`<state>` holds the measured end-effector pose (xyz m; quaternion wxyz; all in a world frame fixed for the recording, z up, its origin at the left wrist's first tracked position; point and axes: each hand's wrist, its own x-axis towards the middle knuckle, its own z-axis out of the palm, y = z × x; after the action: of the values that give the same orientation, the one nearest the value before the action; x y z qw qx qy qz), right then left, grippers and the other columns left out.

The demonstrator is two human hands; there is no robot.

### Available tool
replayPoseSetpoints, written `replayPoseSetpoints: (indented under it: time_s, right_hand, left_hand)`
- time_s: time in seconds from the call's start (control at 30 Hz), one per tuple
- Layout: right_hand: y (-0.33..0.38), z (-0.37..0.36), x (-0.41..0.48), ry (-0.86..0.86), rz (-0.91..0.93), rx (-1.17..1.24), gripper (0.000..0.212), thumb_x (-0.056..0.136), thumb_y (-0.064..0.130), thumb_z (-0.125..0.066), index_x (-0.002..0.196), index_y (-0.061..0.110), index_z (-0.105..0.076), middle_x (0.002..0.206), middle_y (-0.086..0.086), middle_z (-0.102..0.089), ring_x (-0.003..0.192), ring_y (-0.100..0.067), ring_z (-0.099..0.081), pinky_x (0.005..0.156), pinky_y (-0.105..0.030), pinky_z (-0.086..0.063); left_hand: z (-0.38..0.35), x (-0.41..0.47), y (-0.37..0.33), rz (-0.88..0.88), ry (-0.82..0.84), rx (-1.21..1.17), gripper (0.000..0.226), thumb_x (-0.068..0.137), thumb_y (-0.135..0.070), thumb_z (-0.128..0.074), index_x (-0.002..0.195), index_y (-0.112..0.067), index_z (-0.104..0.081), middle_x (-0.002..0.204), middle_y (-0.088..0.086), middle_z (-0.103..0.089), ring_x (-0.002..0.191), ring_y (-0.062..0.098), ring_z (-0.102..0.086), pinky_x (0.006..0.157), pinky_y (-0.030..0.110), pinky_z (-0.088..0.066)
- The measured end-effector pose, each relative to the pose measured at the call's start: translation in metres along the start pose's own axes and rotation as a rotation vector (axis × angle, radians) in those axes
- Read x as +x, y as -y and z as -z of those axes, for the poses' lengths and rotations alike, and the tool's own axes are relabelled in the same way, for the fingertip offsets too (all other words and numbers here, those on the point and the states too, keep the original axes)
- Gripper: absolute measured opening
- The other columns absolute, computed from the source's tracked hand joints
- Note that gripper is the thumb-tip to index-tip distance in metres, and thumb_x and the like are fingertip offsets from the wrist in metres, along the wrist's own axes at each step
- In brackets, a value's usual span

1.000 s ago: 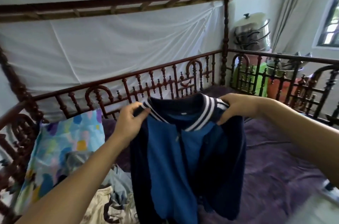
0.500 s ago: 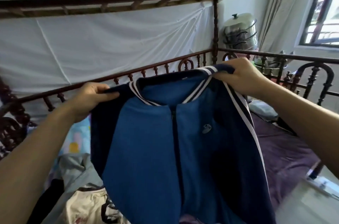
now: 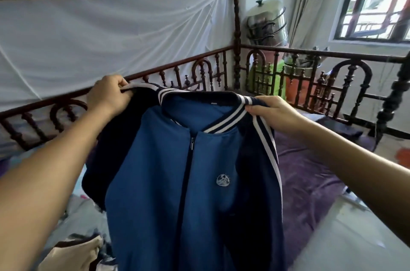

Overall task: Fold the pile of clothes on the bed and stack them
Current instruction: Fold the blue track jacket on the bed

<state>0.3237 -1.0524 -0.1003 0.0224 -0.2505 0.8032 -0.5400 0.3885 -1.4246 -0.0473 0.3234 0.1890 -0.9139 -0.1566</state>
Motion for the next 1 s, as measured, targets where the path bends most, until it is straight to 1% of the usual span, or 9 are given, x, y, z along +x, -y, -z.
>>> replayPoseSetpoints:
  time_s: [0.1, 0.23, 0.4, 0.53, 0.6, 0.7, 0.87, 0.93, 1.0]
  right_hand:
    - [-0.044, 0.006, 0.018, -0.032, -0.076, 0.082, 0.014, 0.092, 0.014, -0.062, 0.094, 0.001, -0.067, 0.087, -0.009, -0.066, 0.082, -0.019, -0.06, 0.09, -0.05, -0.05]
    - [-0.113, 0.03, 0.057, -0.076, -0.14, 0.155, 0.015, 0.093, 0.012, -0.061, 0.102, 0.002, -0.068, 0.094, -0.011, -0.071, 0.081, -0.015, -0.066, 0.081, -0.036, -0.055]
    - [-0.237, 0.08, 0.125, -0.088, -0.266, 0.18, 0.022, 0.093, 0.017, -0.061, 0.102, -0.002, -0.065, 0.1, -0.019, -0.071, 0.084, -0.023, -0.067, 0.084, -0.046, -0.054]
    - [-0.351, 0.13, 0.181, -0.086, -0.415, 0.148, 0.025, 0.094, 0.02, -0.06, 0.098, -0.004, -0.064, 0.098, -0.024, -0.069, 0.081, -0.02, -0.058, 0.086, -0.052, -0.051]
    - [-0.407, 0.156, 0.206, -0.109, -0.493, 0.156, 0.021, 0.095, 0.021, -0.059, 0.094, 0.001, -0.066, 0.092, -0.019, -0.069, 0.08, -0.017, -0.057, 0.08, -0.043, -0.052]
    - [-0.482, 0.196, 0.235, -0.207, -0.61, 0.165, 0.015, 0.096, 0.022, -0.058, 0.093, 0.013, -0.068, 0.09, -0.004, -0.069, 0.08, -0.012, -0.061, 0.074, -0.029, -0.051]
    - [-0.605, 0.257, 0.26, -0.34, -0.805, 0.06, 0.017, 0.095, 0.026, -0.056, 0.096, 0.013, -0.066, 0.101, -0.017, -0.07, 0.086, -0.02, -0.061, 0.088, -0.047, -0.051]
    - [-0.652, 0.275, 0.261, -0.345, -0.921, -0.044, 0.021, 0.095, 0.028, -0.056, 0.102, 0.011, -0.067, 0.102, -0.018, -0.069, 0.085, -0.022, -0.059, 0.087, -0.048, -0.051]
    - [-0.69, 0.286, 0.258, -0.277, -1.053, -0.164, 0.028, 0.093, 0.028, -0.057, 0.108, 0.007, -0.068, 0.097, -0.015, -0.068, 0.084, -0.024, -0.059, 0.084, -0.044, -0.051]
  left_hand:
    - [-0.055, 0.013, -0.02, 0.02, -0.017, 0.136, 0.011, 0.085, -0.029, -0.064, 0.085, -0.018, -0.064, 0.097, 0.018, -0.068, 0.094, 0.041, -0.062, 0.071, 0.037, -0.043]
    - [-0.142, 0.039, -0.054, 0.035, 0.076, 0.126, 0.006, 0.086, -0.018, -0.058, 0.09, -0.018, -0.063, 0.097, 0.016, -0.067, 0.093, 0.039, -0.061, 0.07, 0.036, -0.042]
    - [-0.281, 0.079, -0.106, 0.07, 0.204, 0.019, 0.016, 0.086, -0.009, -0.052, 0.087, -0.019, -0.064, 0.096, 0.012, -0.066, 0.091, 0.035, -0.06, 0.073, 0.037, -0.047]
    - [-0.415, 0.104, -0.159, 0.144, 0.316, -0.031, 0.017, 0.089, -0.008, -0.049, 0.085, -0.016, -0.064, 0.096, 0.014, -0.066, 0.086, 0.033, -0.057, 0.072, 0.038, -0.047]
    - [-0.479, 0.113, -0.191, 0.18, 0.382, -0.042, 0.019, 0.088, -0.01, -0.05, 0.08, -0.021, -0.062, 0.098, 0.014, -0.068, 0.092, 0.035, -0.06, 0.079, 0.041, -0.05]
    - [-0.57, 0.12, -0.244, 0.23, 0.468, -0.066, 0.019, 0.088, -0.013, -0.052, 0.079, -0.026, -0.062, 0.098, 0.008, -0.068, 0.096, 0.031, -0.06, 0.073, 0.035, -0.047]
    - [-0.689, 0.123, -0.311, 0.267, 0.588, -0.229, 0.014, 0.091, -0.018, -0.056, 0.101, -0.017, -0.066, 0.094, 0.003, -0.066, 0.092, 0.023, -0.059, 0.077, 0.029, -0.046]
    - [-0.719, 0.114, -0.314, 0.309, 0.632, -0.256, 0.015, 0.091, -0.016, -0.056, 0.104, -0.016, -0.065, 0.086, -0.003, -0.06, 0.086, 0.019, -0.057, 0.073, 0.025, -0.041]
    - [-0.737, 0.095, -0.298, 0.347, 0.677, -0.225, 0.016, 0.091, -0.015, -0.057, 0.105, -0.015, -0.065, 0.086, -0.004, -0.058, 0.084, 0.016, -0.054, 0.073, 0.022, -0.038]
